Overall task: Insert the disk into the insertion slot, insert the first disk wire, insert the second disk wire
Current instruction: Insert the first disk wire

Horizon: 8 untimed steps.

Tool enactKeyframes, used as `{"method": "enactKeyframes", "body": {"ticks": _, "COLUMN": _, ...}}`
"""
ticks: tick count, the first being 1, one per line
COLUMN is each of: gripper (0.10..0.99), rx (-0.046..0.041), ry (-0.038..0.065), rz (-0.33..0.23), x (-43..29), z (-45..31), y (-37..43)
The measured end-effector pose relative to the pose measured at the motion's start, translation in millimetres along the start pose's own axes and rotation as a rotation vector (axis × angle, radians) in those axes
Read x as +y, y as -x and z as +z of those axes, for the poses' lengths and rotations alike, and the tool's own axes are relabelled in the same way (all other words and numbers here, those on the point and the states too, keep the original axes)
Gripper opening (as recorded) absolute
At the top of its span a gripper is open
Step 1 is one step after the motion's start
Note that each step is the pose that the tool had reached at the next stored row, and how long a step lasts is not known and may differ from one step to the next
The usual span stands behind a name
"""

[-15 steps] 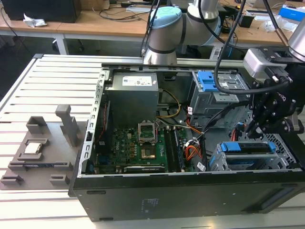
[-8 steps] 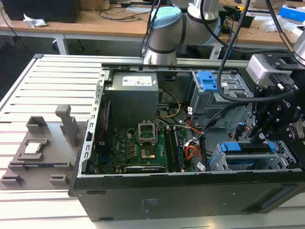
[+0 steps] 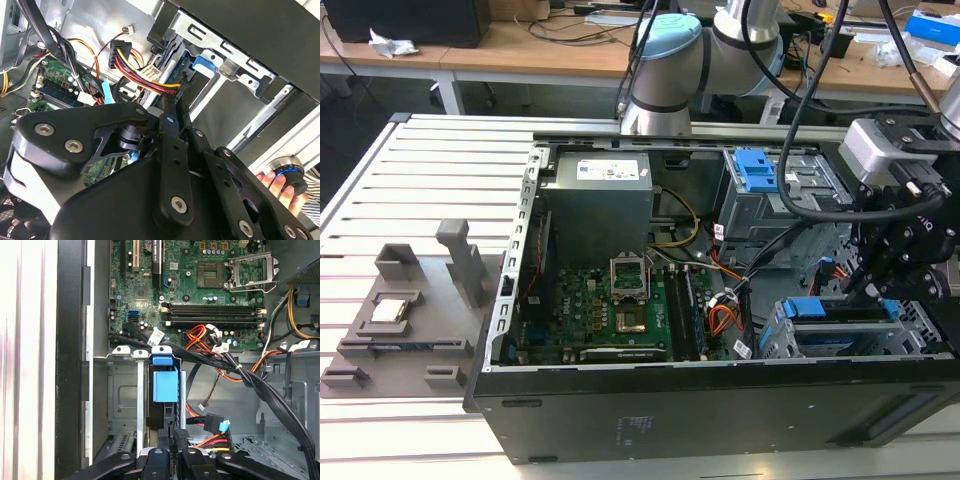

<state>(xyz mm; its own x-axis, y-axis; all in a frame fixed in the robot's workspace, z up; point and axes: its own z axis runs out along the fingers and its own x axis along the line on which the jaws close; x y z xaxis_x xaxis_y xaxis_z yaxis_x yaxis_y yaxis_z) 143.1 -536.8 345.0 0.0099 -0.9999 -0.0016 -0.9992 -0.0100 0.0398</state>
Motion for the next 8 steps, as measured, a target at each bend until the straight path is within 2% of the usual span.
{"method": "enactKeyframes", "body": {"ticks": 8, "gripper": 0.161, "rx": 0.0001, "ry": 0.0, "rz": 0.0, "x": -1.8, "z": 1.5, "y": 1.8}}
